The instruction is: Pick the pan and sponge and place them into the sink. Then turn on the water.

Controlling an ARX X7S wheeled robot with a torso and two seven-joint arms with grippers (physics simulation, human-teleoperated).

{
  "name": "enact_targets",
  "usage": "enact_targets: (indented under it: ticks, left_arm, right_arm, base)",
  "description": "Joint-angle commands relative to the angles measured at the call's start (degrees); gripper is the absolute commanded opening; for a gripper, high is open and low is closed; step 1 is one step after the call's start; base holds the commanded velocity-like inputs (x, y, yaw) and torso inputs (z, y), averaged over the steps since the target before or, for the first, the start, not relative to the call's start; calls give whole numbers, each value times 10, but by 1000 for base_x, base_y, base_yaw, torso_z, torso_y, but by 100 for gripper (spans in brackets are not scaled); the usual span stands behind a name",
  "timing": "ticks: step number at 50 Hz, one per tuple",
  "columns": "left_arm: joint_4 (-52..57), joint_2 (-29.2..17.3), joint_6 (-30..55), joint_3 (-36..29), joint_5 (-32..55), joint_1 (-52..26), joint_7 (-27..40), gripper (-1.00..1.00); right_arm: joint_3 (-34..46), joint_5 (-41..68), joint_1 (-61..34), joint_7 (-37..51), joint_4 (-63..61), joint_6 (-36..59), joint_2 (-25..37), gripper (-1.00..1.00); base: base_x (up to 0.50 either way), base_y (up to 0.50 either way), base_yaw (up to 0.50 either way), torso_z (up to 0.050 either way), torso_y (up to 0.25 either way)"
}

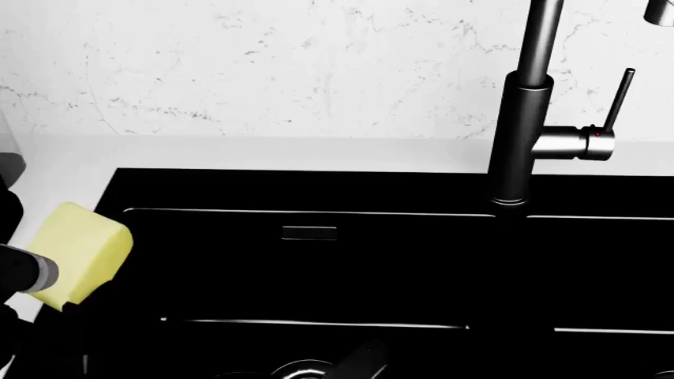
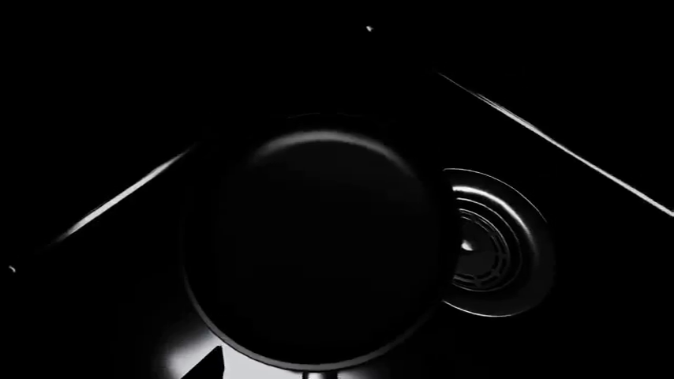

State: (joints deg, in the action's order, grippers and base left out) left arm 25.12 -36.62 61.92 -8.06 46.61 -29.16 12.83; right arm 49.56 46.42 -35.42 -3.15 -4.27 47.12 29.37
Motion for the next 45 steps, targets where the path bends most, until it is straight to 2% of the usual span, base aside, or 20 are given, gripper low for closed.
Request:
enact_targets:
  ticks: [1, 17, 31, 38, 45]
  left_arm:
    - [-1, 0, -2, 1, 5, -1, 7, -100]
    - [-2, -1, -1, -3, 8, -5, 8, -100]
    - [3, 4, 6, -22, 10, -23, 4, -100]
    - [13, 13, 24, -34, 18, -52, 9, -100]
    - [33, 18, 48, -35, 42, -72, 12, -100]
  right_arm:
    - [-36, 42, -24, 46, -76, 48, 26, 100]
    - [-154, 123, -47, 150, -192, 78, 102, 100]
    - [-293, 185, 19, 238, -263, 3, 172, 100]
    - [-327, 206, 31, 260, -284, -5, 201, 100]
    - [-331, 202, 30, 262, -281, -10, 202, 100]
  base:
    - [0, 0, 0, 0, 0]
    - [0, 0, 0, 0, 0]
    - [0, 0, 0, 0, 0]
    - [0, 0, 0, 0, 0]
    - [0, 0, 0, 0, 1]
